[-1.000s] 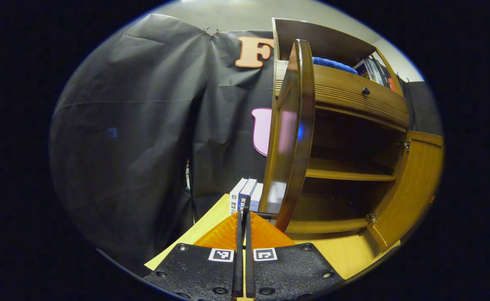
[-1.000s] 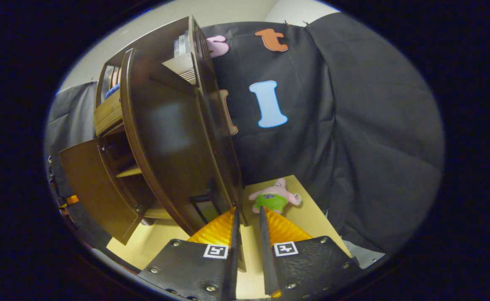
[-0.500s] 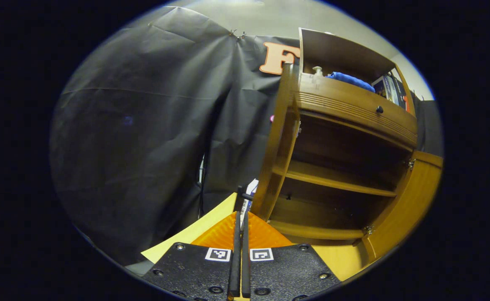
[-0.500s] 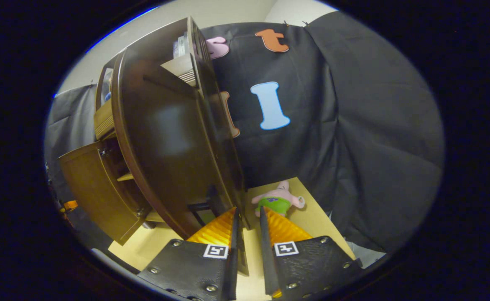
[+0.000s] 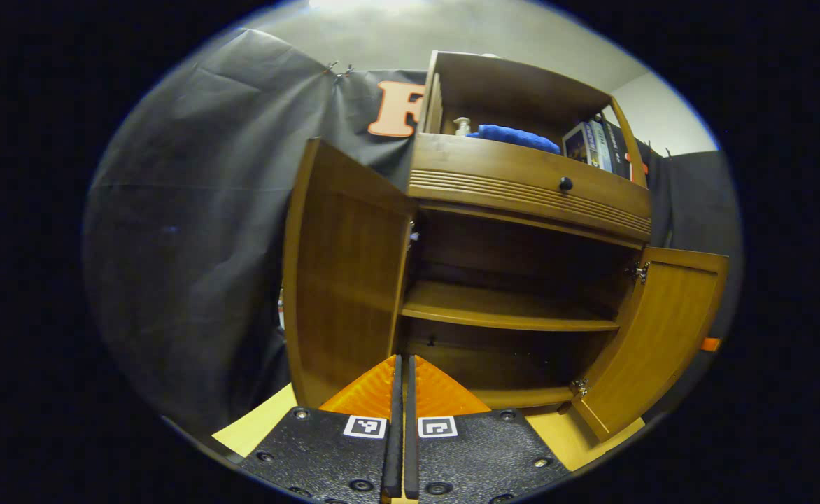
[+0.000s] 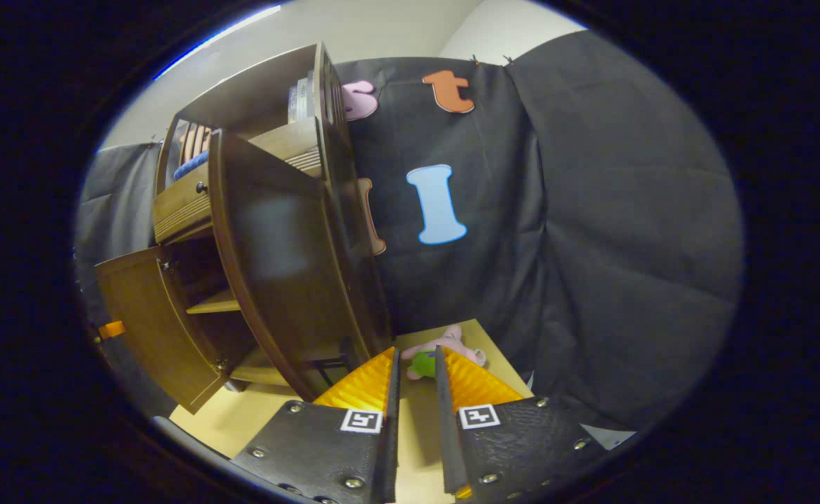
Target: Open the right door of the double-door shoe cabinet with the right hand, and open the left door with the left hand.
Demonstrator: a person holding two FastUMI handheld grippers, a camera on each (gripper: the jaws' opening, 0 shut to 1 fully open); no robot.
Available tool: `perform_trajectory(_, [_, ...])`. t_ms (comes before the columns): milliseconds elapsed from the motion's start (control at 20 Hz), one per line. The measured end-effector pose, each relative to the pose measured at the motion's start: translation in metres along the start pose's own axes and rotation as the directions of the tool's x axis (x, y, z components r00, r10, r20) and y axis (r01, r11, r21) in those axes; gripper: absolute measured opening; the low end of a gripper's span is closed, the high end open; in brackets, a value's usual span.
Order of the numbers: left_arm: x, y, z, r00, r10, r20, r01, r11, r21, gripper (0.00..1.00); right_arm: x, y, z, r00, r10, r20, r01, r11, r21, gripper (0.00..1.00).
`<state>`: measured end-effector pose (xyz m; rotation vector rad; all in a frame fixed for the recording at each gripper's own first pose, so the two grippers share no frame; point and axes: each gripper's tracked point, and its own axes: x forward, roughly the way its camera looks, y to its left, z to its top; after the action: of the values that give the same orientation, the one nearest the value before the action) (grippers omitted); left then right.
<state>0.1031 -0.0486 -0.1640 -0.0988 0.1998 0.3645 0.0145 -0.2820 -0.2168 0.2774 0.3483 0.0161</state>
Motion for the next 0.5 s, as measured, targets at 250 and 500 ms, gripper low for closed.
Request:
perform_trajectory(250, [0.019, -0.035, 0.010, 0.998, -0.061, 0.024, 0.060, 0.998, 0.033, 0.03, -0.029, 0.032, 0.035, 0.996, 0.033, 0.081, -0.032, 0.999, -0.017, 0.25])
perform_trajectory(500, [0.031, -0.063, 0.012, 0.994, -0.111, 0.006, 0.111, 0.993, 0.043, 0.03, -0.048, 0.078, 0.054, 0.986, 0.097, 0.135, -0.094, 0.995, -0.026, 0.25])
